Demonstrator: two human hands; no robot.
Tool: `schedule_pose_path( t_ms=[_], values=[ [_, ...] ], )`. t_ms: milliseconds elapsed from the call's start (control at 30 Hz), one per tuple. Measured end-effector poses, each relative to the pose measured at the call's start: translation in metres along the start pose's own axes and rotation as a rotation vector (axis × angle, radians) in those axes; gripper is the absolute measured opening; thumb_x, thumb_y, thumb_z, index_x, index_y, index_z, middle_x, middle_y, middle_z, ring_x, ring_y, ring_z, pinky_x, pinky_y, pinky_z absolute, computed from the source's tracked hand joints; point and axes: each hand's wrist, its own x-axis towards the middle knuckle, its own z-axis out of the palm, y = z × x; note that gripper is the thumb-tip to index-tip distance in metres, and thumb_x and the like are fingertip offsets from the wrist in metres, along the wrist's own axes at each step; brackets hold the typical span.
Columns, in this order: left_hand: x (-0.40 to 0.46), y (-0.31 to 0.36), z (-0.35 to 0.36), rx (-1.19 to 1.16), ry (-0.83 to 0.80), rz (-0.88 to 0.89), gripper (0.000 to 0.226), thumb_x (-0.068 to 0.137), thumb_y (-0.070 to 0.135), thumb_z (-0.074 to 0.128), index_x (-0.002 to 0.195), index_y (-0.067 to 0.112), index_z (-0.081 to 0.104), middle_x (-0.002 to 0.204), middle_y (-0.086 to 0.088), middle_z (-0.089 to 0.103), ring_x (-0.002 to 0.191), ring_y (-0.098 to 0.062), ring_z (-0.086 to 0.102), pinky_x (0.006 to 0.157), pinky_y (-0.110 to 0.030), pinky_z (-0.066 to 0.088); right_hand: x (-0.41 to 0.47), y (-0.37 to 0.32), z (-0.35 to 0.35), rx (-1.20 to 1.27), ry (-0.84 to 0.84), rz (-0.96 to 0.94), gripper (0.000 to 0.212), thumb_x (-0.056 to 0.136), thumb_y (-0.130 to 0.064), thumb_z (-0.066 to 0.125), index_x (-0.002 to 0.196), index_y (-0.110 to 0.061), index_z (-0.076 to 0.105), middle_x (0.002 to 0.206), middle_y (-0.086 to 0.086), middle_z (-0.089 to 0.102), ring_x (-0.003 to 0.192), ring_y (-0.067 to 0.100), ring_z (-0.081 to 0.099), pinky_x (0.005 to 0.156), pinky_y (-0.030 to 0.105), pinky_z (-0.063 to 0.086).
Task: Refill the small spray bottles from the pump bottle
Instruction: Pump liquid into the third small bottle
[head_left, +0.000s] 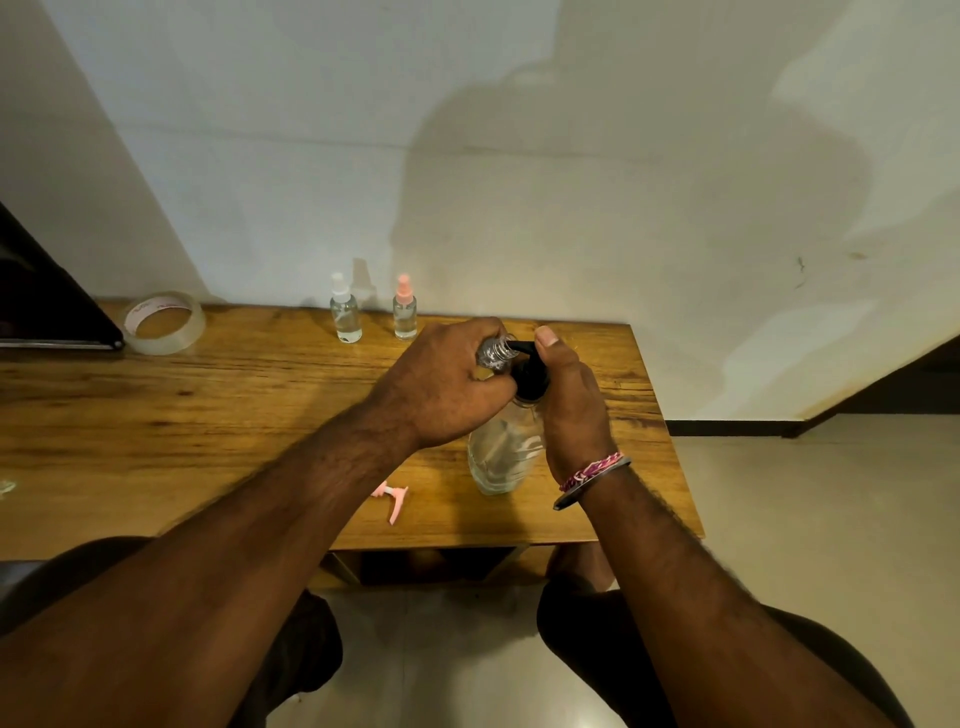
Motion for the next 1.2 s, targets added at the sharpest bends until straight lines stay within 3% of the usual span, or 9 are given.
schedule_pose_path(
  t_ms=[133, 200, 367, 500, 767, 967, 1133, 1200],
  values=[
    [-0.0001, 0.0004, -0.0005, 0.009, -0.019, -0.013, 0.019, 0.084, 0.011, 0.073, 0.079, 0.026, 0.062, 0.068, 0.007, 0.065, 0.057, -0.008, 0.057, 0.052, -0.024, 0.044, -0.0022, -0.0028, -0.0006, -0.011, -0.058, -0.041, 0.044, 0.079, -0.068, 0.053, 0.084, -0.035, 0.082, 0.088, -0.001, 0.078, 0.09, 0.012, 0.071, 0.086, 0.039, 0.052],
    [-0.0003, 0.0009, -0.0011, 0.004, -0.022, -0.012, 0.018, 0.084, 0.011, 0.074, 0.08, 0.026, 0.064, 0.068, 0.008, 0.066, 0.057, -0.007, 0.057, 0.051, -0.021, 0.043, -0.0034, -0.0041, -0.0005, -0.013, -0.081, -0.06, 0.044, 0.083, -0.067, 0.051, 0.087, -0.036, 0.082, 0.093, 0.001, 0.079, 0.096, 0.016, 0.073, 0.093, 0.044, 0.054],
    [-0.0002, 0.0015, -0.0013, -0.001, -0.015, -0.012, 0.017, 0.085, 0.013, 0.074, 0.081, 0.027, 0.065, 0.071, 0.007, 0.068, 0.064, -0.017, 0.065, 0.055, -0.032, 0.051, -0.0037, -0.0054, 0.0004, -0.014, -0.085, -0.058, 0.046, 0.083, -0.069, 0.049, 0.088, -0.037, 0.082, 0.097, 0.003, 0.08, 0.102, 0.023, 0.073, 0.101, 0.053, 0.052],
    [0.0002, 0.0016, -0.0012, 0.002, -0.014, -0.01, 0.021, 0.084, 0.012, 0.073, 0.078, 0.028, 0.062, 0.068, 0.008, 0.066, 0.061, -0.015, 0.062, 0.054, -0.03, 0.046, -0.0027, -0.0044, 0.0005, -0.006, -0.085, -0.061, 0.046, 0.083, -0.069, 0.05, 0.089, -0.036, 0.082, 0.097, 0.005, 0.079, 0.1, 0.023, 0.073, 0.099, 0.053, 0.052],
    [-0.0004, 0.0016, -0.0014, 0.011, -0.016, -0.014, 0.019, 0.084, 0.011, 0.073, 0.08, 0.026, 0.062, 0.069, 0.007, 0.066, 0.063, -0.021, 0.065, 0.054, -0.033, 0.05, -0.004, -0.0083, 0.0011, -0.014, -0.055, -0.049, 0.038, 0.09, -0.055, 0.052, 0.08, -0.035, 0.082, 0.086, -0.002, 0.079, 0.086, 0.009, 0.073, 0.076, 0.025, 0.053],
    [-0.0011, 0.0008, -0.001, 0.012, 0.003, -0.009, 0.027, 0.083, 0.01, 0.073, 0.076, 0.031, 0.058, 0.065, 0.007, 0.064, 0.062, -0.026, 0.064, 0.054, -0.038, 0.051, -0.0051, -0.0083, -0.0001, -0.017, -0.059, -0.05, 0.04, 0.095, -0.048, 0.048, 0.075, -0.036, 0.082, 0.078, -0.006, 0.077, 0.078, 0.003, 0.071, 0.07, 0.019, 0.051],
    [-0.0009, 0.0021, -0.0012, 0.022, -0.003, 0.004, 0.03, 0.082, 0.01, 0.074, 0.074, 0.033, 0.056, 0.063, 0.013, 0.062, 0.056, -0.01, 0.056, 0.051, -0.024, 0.042, -0.0044, -0.0083, 0.0004, -0.026, -0.078, -0.05, 0.038, 0.09, -0.058, 0.051, 0.081, -0.037, 0.082, 0.085, -0.004, 0.079, 0.085, 0.006, 0.072, 0.078, 0.027, 0.051],
    [-0.001, 0.0027, -0.0013, 0.021, 0.0, 0.007, 0.028, 0.082, 0.011, 0.073, 0.074, 0.033, 0.057, 0.063, 0.015, 0.064, 0.056, -0.013, 0.059, 0.05, -0.024, 0.043, -0.0041, -0.0074, -0.0001, -0.02, -0.081, -0.051, 0.043, 0.083, -0.066, 0.052, 0.086, -0.036, 0.082, 0.092, 0.0, 0.08, 0.092, 0.012, 0.074, 0.085, 0.032, 0.054]
  ],
)
